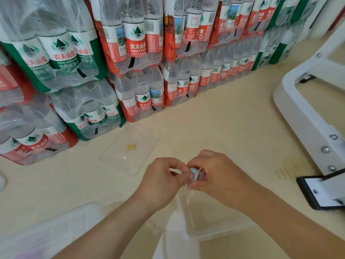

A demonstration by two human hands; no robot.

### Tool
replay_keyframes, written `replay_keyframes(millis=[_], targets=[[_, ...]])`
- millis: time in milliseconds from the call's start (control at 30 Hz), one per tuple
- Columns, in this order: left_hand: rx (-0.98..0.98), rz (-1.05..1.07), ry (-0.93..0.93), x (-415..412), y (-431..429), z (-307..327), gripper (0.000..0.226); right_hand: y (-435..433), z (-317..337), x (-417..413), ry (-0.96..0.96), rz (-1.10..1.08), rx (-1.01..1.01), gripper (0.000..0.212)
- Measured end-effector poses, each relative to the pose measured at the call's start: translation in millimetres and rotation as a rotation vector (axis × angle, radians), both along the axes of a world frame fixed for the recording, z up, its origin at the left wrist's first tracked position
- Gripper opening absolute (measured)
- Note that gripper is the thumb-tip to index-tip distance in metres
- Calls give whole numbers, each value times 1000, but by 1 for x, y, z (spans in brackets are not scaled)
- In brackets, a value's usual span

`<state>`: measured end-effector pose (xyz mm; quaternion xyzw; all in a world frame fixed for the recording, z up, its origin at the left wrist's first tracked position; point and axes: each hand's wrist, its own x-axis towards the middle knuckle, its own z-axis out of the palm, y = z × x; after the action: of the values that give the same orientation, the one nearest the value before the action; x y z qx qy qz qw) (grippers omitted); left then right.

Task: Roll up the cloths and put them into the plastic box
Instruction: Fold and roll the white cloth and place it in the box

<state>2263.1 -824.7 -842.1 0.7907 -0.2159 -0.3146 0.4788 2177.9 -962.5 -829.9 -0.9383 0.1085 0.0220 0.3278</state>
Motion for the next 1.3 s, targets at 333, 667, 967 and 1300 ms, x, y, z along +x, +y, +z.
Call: replay_keyframes(millis=[333,667,967,1300], targets=[[153,16,-92,5,19,-25,34,13,-65,-2,160,-174,19,12],[159,33,-127,2,17,-36,36,26,-100,8,126,-408,168,10],[143,47,-87,1,14,-40,38,23,-105,14,82,-291,67,39],[122,25,-62,0,17,-39,43,8,-90,16,181,-786,879,23]])
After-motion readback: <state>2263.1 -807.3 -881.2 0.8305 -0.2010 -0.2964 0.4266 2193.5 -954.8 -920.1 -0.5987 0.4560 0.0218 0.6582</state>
